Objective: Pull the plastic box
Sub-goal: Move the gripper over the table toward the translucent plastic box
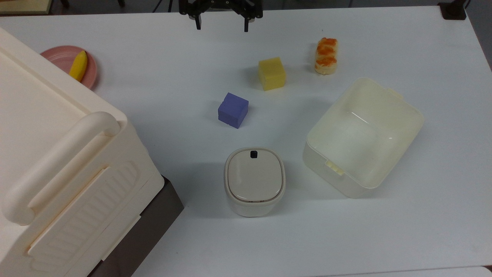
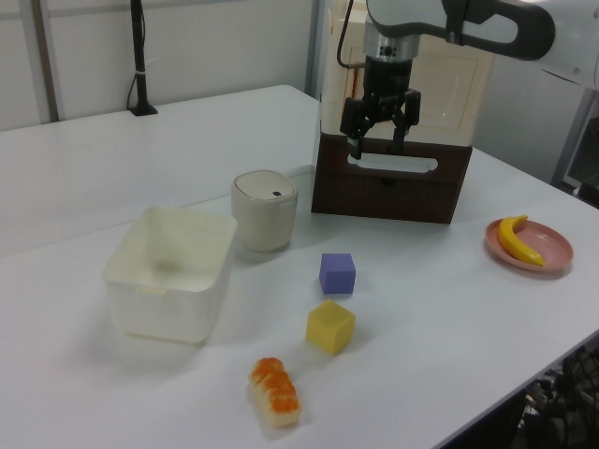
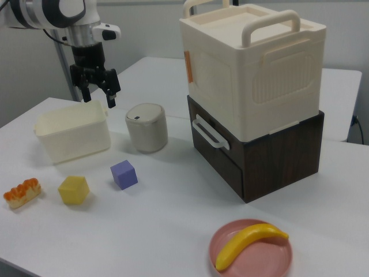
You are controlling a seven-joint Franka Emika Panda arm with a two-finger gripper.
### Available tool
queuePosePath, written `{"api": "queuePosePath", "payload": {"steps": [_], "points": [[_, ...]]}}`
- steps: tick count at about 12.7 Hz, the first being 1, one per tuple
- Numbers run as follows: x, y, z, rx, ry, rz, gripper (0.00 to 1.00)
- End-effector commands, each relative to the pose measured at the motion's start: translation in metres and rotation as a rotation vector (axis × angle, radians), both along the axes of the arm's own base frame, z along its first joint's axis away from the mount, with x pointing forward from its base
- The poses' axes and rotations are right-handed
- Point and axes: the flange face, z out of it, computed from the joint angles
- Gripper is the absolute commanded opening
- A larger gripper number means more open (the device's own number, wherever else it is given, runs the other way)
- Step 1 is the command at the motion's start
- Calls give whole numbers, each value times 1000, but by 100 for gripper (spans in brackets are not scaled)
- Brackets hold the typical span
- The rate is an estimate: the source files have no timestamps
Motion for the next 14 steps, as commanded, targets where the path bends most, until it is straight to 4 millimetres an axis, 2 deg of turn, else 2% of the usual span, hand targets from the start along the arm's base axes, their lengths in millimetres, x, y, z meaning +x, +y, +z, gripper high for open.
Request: {"api": "queuePosePath", "payload": {"steps": [1, 3, 4, 5, 6, 8, 11, 14], "points": [[-8, 2, 4, 14, -10, -6, 100], [-6, 1, -2, 15, 2, 58, 100], [-3, -8, -6, 36, 9, 167, 98], [-5, -14, -7, 65, 38, 221, 91], [-7, -6, -6, 80, 63, 209, 100], [-9, 21, -8, -4, 62, 138, 100], [-7, 27, -9, -5, 28, 87, 100], [-2, 30, -10, -6, -34, -160, 100]]}}
